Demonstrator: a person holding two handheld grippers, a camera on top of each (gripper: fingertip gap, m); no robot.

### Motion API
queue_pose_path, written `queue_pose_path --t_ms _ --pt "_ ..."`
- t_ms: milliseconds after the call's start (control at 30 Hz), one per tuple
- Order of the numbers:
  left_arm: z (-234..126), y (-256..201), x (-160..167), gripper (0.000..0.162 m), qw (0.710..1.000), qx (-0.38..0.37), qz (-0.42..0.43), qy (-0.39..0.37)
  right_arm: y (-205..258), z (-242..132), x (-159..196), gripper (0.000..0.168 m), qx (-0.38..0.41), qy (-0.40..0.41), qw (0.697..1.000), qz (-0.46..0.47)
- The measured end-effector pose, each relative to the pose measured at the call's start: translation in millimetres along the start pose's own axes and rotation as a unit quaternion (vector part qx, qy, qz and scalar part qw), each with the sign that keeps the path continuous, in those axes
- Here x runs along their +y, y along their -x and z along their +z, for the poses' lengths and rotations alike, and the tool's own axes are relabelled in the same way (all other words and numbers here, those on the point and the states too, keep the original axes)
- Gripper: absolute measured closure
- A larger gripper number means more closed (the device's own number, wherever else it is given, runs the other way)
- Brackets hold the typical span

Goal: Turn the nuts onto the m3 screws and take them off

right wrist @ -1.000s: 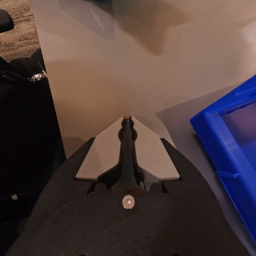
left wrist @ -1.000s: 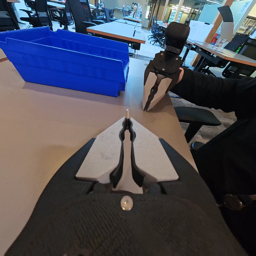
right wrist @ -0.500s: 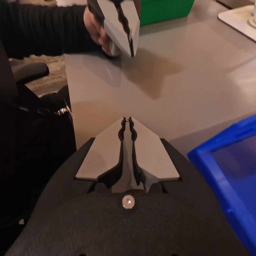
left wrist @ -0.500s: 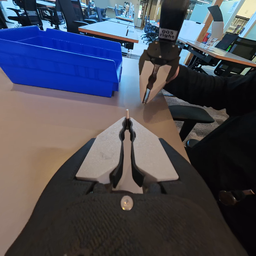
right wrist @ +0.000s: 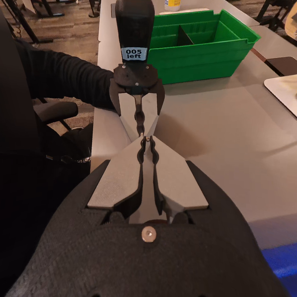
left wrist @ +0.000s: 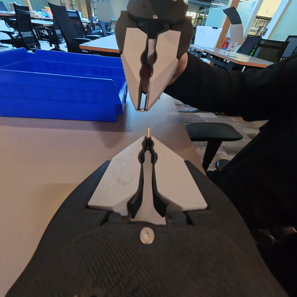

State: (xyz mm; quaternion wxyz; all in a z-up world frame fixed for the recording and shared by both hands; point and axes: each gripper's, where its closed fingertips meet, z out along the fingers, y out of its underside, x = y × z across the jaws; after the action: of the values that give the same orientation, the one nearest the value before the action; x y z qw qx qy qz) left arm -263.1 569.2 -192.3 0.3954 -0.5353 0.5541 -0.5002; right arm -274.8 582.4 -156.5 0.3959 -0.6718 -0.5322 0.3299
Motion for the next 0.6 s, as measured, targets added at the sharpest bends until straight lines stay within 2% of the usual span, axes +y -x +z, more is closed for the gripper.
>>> queue_pose_path --t_ms 200,600 --pt "0 3 -3 0.162 1.0 -0.01 0.0 -0.008 2 9 -13 0.166 -0.012 0.023 0.999 -0.027" --pt "2 3 -1 0.162 0.999 -0.028 0.023 -0.002 6 11 -2 0.166 -0.007 0.062 0.997 -0.041"
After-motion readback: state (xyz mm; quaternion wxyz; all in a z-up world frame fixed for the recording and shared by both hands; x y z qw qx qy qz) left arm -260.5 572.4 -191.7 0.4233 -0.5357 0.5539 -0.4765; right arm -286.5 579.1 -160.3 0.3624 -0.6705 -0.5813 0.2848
